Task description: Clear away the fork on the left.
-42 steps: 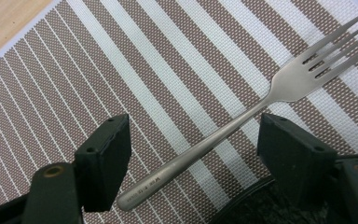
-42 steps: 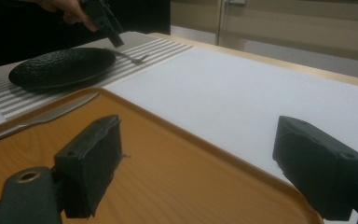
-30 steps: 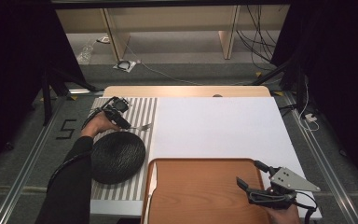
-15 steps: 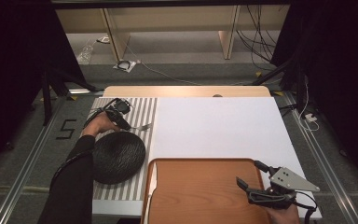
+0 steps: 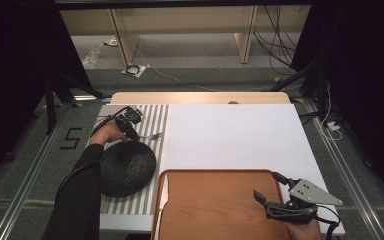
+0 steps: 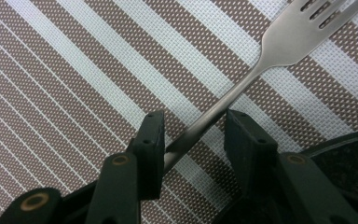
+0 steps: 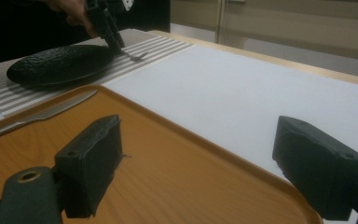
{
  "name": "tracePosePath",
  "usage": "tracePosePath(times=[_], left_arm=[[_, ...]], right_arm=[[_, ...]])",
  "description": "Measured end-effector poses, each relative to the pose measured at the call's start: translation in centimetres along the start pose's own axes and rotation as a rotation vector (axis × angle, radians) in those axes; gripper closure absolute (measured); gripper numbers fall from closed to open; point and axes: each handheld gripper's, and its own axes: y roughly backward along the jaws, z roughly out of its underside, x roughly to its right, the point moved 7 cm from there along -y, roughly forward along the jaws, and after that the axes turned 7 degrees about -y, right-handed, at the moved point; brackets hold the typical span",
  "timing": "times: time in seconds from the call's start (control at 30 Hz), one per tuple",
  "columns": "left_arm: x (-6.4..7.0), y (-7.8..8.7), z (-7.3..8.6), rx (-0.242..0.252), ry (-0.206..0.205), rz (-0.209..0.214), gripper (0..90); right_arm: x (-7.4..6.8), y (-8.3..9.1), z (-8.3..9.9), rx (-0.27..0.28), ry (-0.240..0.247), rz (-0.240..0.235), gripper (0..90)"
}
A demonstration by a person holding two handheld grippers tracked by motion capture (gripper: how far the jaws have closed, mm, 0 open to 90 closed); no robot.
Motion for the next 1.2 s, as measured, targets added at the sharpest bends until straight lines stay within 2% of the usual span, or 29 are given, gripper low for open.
tracePosePath(times=[0.2,0.33,0.47,0.6,0.7,0.77,0.93,1.03,1.2], left_arm=[[0.06,-0.01,-0.05,-0.003,-0.008,0.006,59.5],[0.24,0.00,-0.17,-0.010,-0.023,-0.014,61.3],[0.23,-0.02,-0.22,-0.015,-0.023,-0.012,61.4],[0.23,-0.06,-0.32,-0.020,-0.047,-0.003,62.3],[0.18,-0.06,-0.29,-0.016,-0.046,0.007,63.9],[0.32,-0.05,-0.30,-0.015,-0.042,0.029,70.0],[0.33,-0.05,-0.21,-0.003,-0.034,0.039,71.7],[0.35,-0.06,-0.22,0.000,-0.014,0.042,72.1],[0.41,-0.06,-0.29,-0.010,-0.016,0.047,73.6]], right_arm=[[-0.03,-0.08,-0.01,0.006,0.000,-0.006,16.6],[-0.05,-0.17,-0.03,0.012,0.002,-0.009,16.6],[-0.08,-0.17,-0.01,0.008,0.003,-0.007,16.7],[-0.09,-0.23,-0.02,0.011,0.001,-0.010,16.6],[-0.06,-0.21,-0.03,0.011,0.003,-0.012,16.6],[-0.04,-0.16,-0.02,0.009,-0.001,-0.011,16.7],[-0.07,-0.17,-0.04,0.012,0.003,-0.011,16.7],[-0.07,-0.21,-0.01,0.010,0.002,-0.010,16.7],[-0.13,-0.23,0.02,0.003,0.001,-0.010,16.7]])
